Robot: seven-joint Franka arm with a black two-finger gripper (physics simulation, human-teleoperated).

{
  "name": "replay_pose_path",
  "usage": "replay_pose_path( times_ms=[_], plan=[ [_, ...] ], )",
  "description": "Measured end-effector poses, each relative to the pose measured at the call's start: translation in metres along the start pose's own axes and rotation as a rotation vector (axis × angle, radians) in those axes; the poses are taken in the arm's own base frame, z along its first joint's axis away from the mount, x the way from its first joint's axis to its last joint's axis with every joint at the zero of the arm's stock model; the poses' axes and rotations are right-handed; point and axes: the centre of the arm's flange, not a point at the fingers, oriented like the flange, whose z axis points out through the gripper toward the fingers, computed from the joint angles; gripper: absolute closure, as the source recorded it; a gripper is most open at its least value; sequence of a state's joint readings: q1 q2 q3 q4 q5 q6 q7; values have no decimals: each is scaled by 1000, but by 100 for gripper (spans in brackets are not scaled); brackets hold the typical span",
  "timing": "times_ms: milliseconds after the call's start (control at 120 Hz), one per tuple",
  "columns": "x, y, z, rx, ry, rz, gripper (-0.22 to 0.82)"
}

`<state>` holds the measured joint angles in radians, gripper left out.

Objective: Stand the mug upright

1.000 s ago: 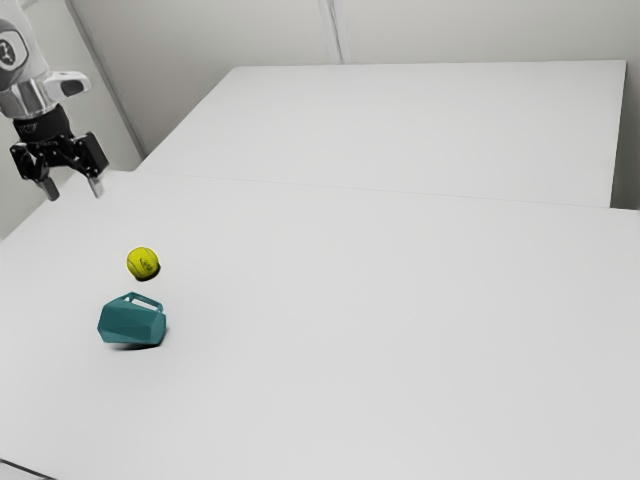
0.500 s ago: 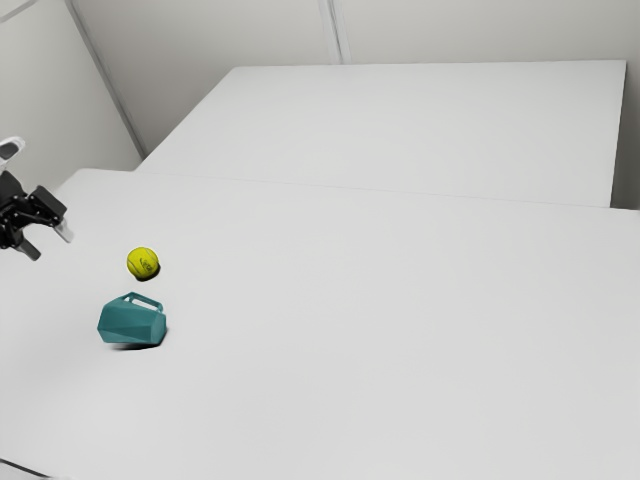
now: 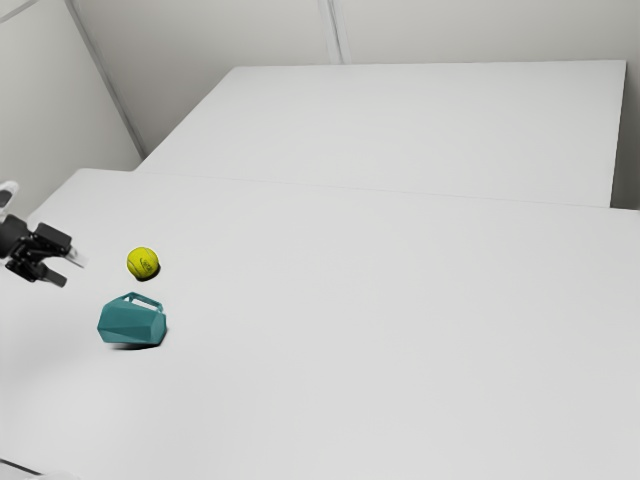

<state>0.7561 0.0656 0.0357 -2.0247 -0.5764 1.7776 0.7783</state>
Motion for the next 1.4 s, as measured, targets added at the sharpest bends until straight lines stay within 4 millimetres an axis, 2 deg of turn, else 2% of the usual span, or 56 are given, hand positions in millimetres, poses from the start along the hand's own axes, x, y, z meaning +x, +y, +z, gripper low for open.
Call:
replay_pose_path(
  times_ms=[192, 342, 808, 1158, 1400],
  plan=[
    [-15, -21, 32, -109, 47, 27, 2],
    [-28, -39, 43, -158, 96, 44, 2],
    [-40, -75, 77, -277, 160, 139, 2],
    [-46, -78, 94, -322, 155, 185, 2],
    [-42, -72, 103, -338, 138, 219, 2]
  ],
)
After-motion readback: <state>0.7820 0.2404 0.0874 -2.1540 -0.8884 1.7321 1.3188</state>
